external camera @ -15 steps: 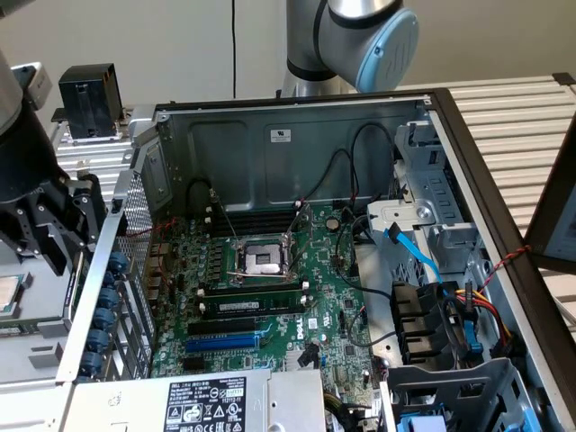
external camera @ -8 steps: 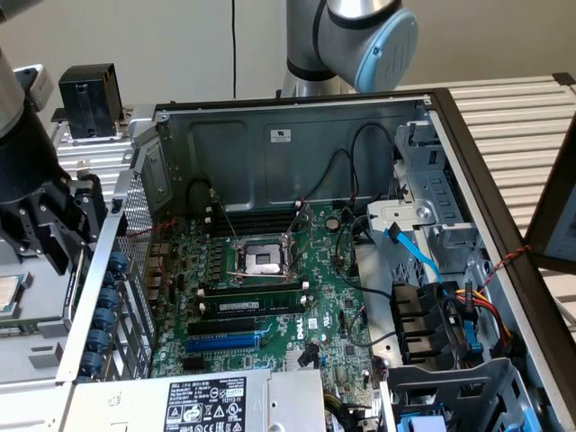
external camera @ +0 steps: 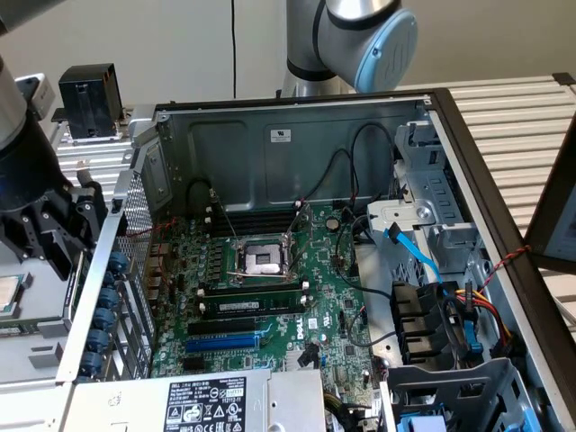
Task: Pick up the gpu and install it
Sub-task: 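Pick up the gpu and move the gpu toward the slot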
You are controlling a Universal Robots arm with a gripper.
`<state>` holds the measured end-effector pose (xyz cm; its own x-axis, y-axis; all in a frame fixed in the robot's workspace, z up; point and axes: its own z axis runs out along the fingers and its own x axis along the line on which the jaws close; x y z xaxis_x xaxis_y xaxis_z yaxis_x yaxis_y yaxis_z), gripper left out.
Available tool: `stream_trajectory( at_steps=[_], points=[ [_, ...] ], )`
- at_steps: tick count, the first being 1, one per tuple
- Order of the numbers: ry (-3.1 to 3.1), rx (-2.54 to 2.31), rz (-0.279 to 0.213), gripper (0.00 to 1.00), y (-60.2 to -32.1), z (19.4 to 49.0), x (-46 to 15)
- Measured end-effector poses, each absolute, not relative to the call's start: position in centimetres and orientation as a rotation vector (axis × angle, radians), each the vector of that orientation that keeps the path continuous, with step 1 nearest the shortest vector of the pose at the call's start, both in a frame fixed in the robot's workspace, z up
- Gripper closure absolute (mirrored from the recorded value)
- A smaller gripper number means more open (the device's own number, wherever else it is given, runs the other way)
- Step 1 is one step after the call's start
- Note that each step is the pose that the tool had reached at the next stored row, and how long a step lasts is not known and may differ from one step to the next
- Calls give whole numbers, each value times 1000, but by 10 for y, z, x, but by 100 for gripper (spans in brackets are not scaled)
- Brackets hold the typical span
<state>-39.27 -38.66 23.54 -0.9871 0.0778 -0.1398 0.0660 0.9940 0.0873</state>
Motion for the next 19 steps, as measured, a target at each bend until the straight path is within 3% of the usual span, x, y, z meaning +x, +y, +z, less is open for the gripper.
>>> stream_trajectory(
  at_steps=[6, 10, 13, 19],
  points=[
    [2993, 109, 126, 45, -387, 232, -393],
    [2993, 109, 127, 65, -387, 232, -393],
    [2993, 109, 127, 73, -387, 232, -393],
    [2993, 109, 127, 73, -387, 232, -393]
  ],
)
